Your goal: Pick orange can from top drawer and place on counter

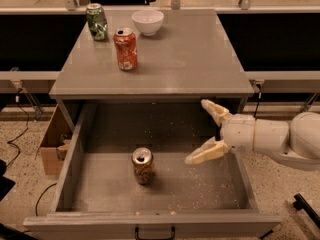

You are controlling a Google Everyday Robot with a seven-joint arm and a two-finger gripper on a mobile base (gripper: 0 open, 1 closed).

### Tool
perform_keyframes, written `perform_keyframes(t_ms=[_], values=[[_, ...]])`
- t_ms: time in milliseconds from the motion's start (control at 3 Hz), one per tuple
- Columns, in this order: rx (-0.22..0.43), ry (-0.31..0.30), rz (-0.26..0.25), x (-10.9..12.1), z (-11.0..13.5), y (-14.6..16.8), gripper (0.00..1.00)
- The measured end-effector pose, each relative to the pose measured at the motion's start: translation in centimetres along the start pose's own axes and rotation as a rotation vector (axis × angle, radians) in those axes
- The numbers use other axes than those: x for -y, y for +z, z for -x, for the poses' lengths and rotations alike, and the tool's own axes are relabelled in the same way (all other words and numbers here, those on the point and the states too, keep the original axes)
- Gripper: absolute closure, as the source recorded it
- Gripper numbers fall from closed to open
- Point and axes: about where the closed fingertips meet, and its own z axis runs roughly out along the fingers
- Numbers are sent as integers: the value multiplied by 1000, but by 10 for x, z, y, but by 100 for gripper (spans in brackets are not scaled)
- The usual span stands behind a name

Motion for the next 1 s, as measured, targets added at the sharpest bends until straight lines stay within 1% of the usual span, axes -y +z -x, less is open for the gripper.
perform_keyframes(t_ms=[333, 667, 1000], values=[[-5, 18, 72, -20, -6, 57, 0], [-36, 28, 116, -44, -19, 94, 0], [-65, 44, 140, -68, -40, 127, 0]])
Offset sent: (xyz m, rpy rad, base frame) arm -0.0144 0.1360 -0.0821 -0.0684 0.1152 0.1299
